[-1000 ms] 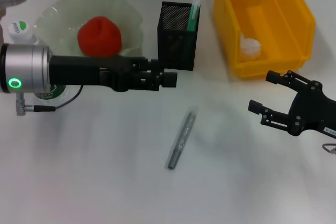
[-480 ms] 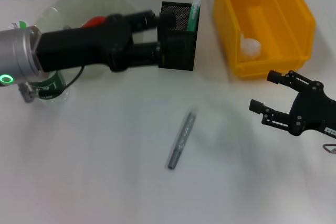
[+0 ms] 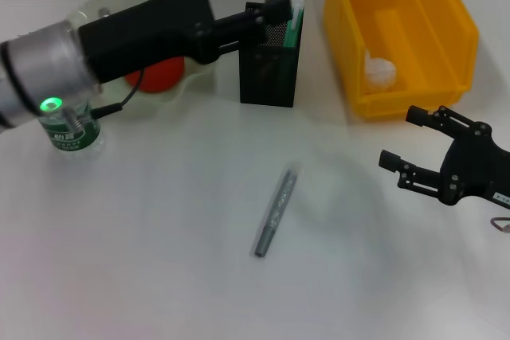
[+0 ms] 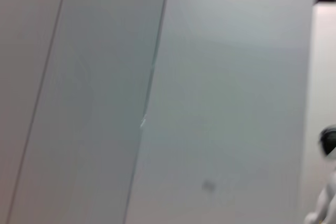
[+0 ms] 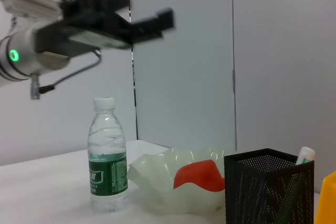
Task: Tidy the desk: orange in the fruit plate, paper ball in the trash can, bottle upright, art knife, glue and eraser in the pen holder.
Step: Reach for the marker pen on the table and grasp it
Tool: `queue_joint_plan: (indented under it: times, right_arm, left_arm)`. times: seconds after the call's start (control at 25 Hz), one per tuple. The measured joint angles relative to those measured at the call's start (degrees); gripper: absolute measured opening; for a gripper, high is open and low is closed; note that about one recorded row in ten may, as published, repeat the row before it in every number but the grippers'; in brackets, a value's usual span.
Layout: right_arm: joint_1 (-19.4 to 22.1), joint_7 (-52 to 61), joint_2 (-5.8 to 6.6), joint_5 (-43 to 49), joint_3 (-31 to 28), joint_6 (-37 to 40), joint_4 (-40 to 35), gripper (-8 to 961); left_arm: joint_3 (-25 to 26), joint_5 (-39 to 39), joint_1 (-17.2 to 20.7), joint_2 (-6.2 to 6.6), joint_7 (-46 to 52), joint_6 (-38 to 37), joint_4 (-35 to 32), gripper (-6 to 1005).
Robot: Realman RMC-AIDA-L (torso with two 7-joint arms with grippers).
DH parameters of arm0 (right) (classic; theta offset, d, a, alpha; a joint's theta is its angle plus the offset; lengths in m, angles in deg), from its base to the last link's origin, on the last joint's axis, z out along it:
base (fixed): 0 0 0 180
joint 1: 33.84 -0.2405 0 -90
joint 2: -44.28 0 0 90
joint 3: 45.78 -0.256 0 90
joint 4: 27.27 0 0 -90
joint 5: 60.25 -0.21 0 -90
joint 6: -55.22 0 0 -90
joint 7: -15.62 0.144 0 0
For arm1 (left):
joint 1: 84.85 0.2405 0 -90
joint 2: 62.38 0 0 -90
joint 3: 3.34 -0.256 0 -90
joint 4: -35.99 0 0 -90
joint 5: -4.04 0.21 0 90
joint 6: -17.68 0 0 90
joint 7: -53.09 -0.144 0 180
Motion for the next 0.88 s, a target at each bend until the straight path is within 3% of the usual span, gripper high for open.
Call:
queue_joint_plan:
  times: [0.04,0.32,0.48,0.56,0.6,0.64,0.72,0.84,0.88]
  right_arm:
    - [0.0,0.0,0.02,0.0,0.0,0.0,0.0,816]
    - [0.1,0.0,0.08,0.0,0.0,-0.2,-0.1,816]
    - [0.1,0.0,0.08,0.0,0.0,-0.2,-0.1,816]
    - [0.1,0.1,0.08,0.0,0.0,-0.2,-0.1,816]
    - [0.1,0.1,0.08,0.0,0.0,-0.2,-0.1,816]
    - [0.1,0.1,0.08,0.0,0.0,-0.2,-0.1,816]
    - [0.1,0.1,0.08,0.0,0.0,-0.2,-0.1,816]
    - [0.1,0.1,0.08,0.0,0.0,-0.3,-0.1,816]
    - [0.1,0.1,0.08,0.0,0.0,-0.3,-0.1,816]
  left_arm:
    - [-3.8,0.9,1.2,0.24,5.4,5.6,-5.2,802]
    - [-7.6,8.6,4.0,0.28,19.5,15.6,-18.0,801]
    - [-9.3,19.8,4.6,0.32,34.3,20.1,-25.9,801]
    - [-9.3,19.8,4.6,0.32,34.3,20.1,-25.9,801]
    - [-9.4,23.6,4.4,0.36,39.1,20.0,-28.2,800]
    - [-9.4,33.2,3.8,0.50,50.1,17.5,-33.6,800]
    - [-9.4,38.4,3.3,0.51,56.0,15.1,-37.0,800]
    - [-9.4,38.4,3.3,0.51,56.0,15.1,-37.0,800]
    - [-9.3,46.5,1.8,0.53,64.6,9.6,-41.7,800]
